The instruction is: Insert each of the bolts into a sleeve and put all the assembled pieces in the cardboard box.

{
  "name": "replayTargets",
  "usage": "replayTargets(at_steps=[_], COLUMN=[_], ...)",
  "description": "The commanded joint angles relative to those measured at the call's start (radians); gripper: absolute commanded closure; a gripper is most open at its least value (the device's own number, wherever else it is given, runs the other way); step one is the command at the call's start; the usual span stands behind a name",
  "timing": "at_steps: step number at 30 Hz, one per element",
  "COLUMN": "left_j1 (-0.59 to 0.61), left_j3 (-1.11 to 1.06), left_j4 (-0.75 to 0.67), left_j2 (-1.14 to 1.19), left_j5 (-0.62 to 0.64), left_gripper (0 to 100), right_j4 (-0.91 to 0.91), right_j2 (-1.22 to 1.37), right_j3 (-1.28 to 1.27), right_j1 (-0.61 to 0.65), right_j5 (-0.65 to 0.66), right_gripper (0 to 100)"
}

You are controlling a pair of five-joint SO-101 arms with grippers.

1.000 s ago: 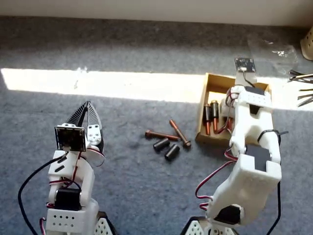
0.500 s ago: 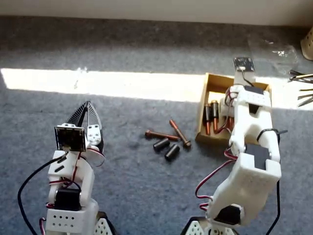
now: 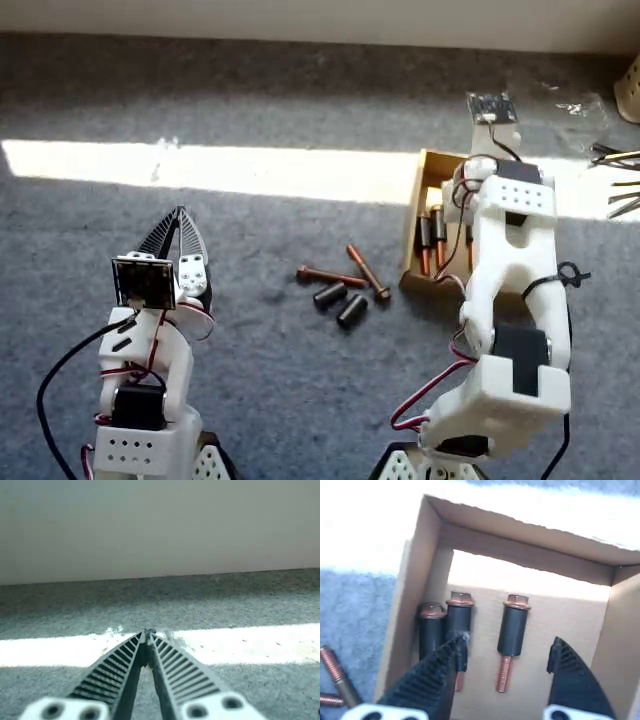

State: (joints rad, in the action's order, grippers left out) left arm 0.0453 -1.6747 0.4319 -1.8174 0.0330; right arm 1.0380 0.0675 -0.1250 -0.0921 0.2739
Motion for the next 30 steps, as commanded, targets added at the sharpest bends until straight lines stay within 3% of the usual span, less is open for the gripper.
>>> replayTargets(at_steps=[1, 8, 18, 25, 30], left_j1=[0.01, 0.01, 0.012, 0.01, 0.01], left_j3=[-0.021, -0.021, -0.021, -0.021, -0.01], left_j4=[0.002, 0.002, 0.002, -0.003, -0.002], left_j2=[-0.008, -0.008, -0.008, -0.012, -0.012], left_j5=[-0.003, -0.003, -0.002, 0.0, 0.002], left_gripper=[98, 98, 98, 98, 98], right_j4=[0.076, 0.173, 0.185, 0.179, 0.045], right_j2=[-0.159, -0.386, -0.619, -0.766, -0.855], right_j3=[0.042, 0.025, -0.209, -0.372, -0.541], right_j1=[0.056, 0.2, 0.437, 0.467, 0.467], right_j5=[0.009, 0.009, 0.009, 0.006, 0.002], right_gripper=[76.5, 88.6, 89.0, 89.0, 89.2])
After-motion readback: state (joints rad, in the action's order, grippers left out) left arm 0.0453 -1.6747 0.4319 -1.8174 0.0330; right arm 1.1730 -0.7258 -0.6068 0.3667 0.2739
